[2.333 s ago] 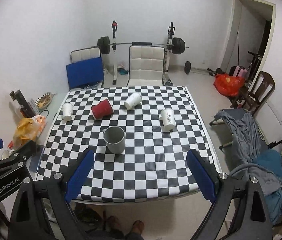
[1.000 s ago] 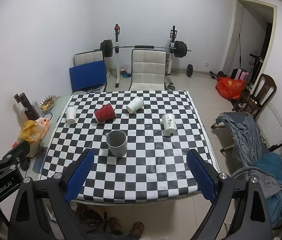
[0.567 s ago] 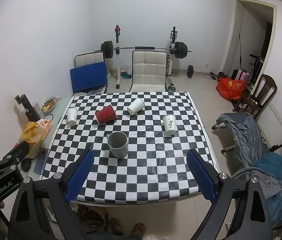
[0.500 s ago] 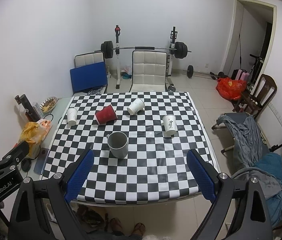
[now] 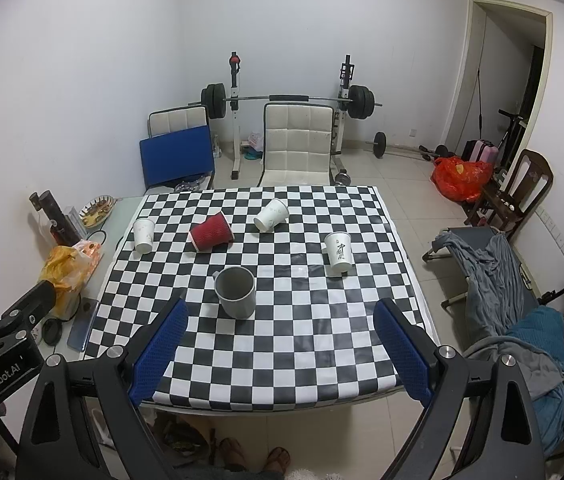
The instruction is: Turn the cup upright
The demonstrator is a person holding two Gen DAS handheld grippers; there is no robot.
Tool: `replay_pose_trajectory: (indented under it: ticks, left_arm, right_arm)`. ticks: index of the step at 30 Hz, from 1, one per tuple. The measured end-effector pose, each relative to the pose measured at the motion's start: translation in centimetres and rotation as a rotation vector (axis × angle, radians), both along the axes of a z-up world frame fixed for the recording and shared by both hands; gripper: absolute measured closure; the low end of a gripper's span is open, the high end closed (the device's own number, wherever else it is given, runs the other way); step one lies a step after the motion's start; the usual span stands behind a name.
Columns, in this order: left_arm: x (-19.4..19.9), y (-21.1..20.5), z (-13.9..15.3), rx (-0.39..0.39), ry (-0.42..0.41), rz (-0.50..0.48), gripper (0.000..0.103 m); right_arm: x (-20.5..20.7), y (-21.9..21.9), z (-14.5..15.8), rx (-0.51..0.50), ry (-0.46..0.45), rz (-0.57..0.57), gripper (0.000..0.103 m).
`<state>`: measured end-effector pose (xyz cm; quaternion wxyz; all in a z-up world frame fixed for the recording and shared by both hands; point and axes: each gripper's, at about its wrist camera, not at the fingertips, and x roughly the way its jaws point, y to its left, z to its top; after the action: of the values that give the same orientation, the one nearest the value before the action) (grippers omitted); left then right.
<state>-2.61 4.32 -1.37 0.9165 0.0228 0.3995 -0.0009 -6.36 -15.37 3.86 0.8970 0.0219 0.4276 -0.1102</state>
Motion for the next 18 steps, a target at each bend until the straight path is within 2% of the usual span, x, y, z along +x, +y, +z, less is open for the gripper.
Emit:
replay_pose_trajectory:
  ticks: [18]
  left_arm:
    - [-0.12, 0.03, -0.11, -0.001, -0.002, -0.001, 0.006]
  right_arm:
    - [-0.03, 0.00, 0.10, 0.005, 0.000, 0.003, 0.008]
